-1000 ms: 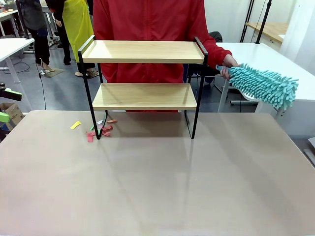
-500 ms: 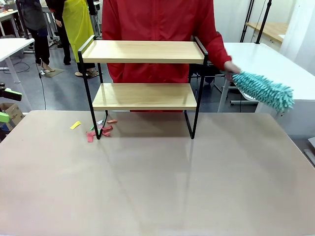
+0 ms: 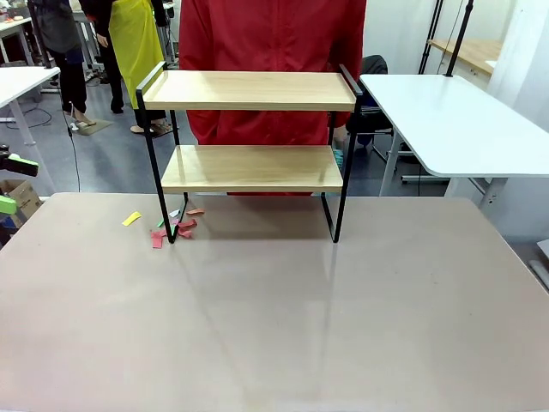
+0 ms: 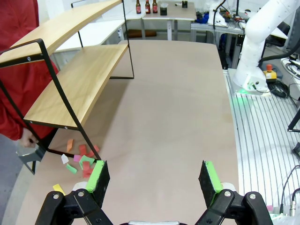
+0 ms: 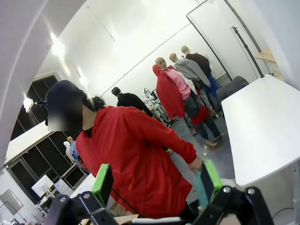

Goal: Clean the shelf.
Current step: Hand the Duster back to the human.

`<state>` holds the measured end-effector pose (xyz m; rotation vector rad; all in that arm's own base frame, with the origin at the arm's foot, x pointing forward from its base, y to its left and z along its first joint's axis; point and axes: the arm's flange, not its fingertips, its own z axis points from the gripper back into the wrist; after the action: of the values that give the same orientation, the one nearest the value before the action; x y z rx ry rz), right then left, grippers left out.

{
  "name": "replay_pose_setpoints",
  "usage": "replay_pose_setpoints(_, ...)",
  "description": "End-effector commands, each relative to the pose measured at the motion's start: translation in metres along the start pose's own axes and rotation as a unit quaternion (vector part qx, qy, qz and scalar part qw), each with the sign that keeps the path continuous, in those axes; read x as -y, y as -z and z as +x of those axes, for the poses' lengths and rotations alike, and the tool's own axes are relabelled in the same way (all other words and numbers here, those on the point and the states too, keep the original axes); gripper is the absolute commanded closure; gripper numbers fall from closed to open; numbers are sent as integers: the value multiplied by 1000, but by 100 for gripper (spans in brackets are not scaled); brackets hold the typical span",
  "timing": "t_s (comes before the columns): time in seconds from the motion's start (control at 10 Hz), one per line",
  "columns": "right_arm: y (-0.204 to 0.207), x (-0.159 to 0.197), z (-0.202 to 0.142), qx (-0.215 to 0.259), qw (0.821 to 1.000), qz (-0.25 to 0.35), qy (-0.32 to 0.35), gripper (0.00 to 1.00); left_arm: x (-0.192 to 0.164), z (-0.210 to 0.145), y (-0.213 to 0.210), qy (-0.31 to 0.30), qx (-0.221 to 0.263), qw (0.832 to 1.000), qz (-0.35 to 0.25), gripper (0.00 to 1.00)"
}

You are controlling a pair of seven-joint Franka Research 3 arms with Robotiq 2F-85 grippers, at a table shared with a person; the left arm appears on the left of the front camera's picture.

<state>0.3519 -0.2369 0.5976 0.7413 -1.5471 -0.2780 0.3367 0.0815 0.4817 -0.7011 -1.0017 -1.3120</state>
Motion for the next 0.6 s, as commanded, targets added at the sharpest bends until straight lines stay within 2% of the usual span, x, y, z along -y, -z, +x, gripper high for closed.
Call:
replay_pose_setpoints(0.0,-2,0,-3,5,1000,-2,-3,0,0,3,1,1,13,1000,5,0)
replay_pose_setpoints(0.5,-2,0,-3,5,1000,-2,-3,0,0,3,1,1,13,1000,5,0)
